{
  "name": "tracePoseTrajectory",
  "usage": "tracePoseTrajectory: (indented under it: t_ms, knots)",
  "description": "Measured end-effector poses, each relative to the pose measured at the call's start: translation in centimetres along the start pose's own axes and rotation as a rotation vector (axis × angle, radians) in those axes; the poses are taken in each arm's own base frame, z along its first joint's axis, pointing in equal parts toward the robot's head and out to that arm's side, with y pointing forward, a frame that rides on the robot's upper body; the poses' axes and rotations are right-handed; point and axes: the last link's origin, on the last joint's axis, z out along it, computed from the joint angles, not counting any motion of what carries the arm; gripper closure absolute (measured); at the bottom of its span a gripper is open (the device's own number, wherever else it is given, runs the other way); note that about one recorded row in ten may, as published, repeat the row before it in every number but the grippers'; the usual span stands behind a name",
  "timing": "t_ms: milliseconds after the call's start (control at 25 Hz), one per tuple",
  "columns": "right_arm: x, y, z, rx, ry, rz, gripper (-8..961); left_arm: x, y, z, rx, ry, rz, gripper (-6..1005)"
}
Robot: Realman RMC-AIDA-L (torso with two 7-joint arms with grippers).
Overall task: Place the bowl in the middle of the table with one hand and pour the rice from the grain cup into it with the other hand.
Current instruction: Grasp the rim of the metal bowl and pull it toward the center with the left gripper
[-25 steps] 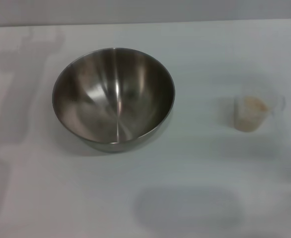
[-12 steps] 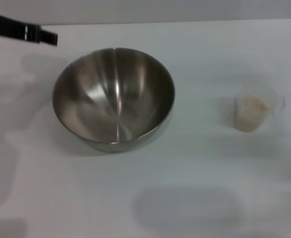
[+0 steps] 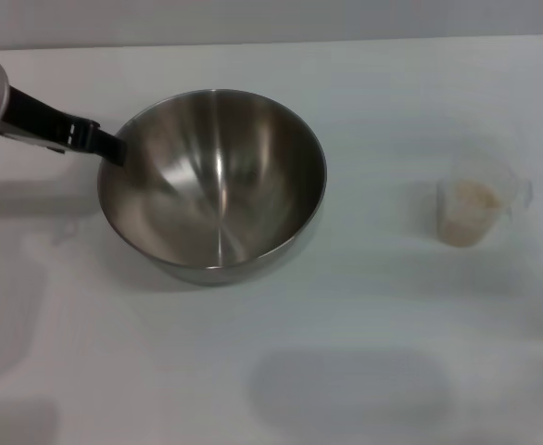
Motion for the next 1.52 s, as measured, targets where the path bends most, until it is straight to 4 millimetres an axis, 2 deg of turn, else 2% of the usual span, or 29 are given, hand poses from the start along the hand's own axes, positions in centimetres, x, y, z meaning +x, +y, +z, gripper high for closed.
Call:
tracePoseTrajectory:
  t_ms: [240,640,1200,1440,1520]
  knots:
    - [0.0,0.0,-0.1,-0.001,0.002,-0.001,320,0.1,0.3,1.7,-0.005,-0.064,0.005,204]
    - [0.1,-0.1,-0.1,0.001,0.005,-0.001,320,0.6,0.8,3.2,0.004,-0.113,0.019,204]
    - [0.0,-0.1,-0.2,0.000,0.003,-0.002,321,0.6,0.7,4.2,0.032,-0.130,0.042,255]
    - [0.0,-0.1,-0.2,0.001,0.003,-0.004,322,0.5,0.9,4.4,0.036,-0.136,0.052,434]
    - [0.0,-0.1,-0.2,0.001,0.004,-0.004,322,0.6,0.9,4.4,0.036,-0.135,0.052,531]
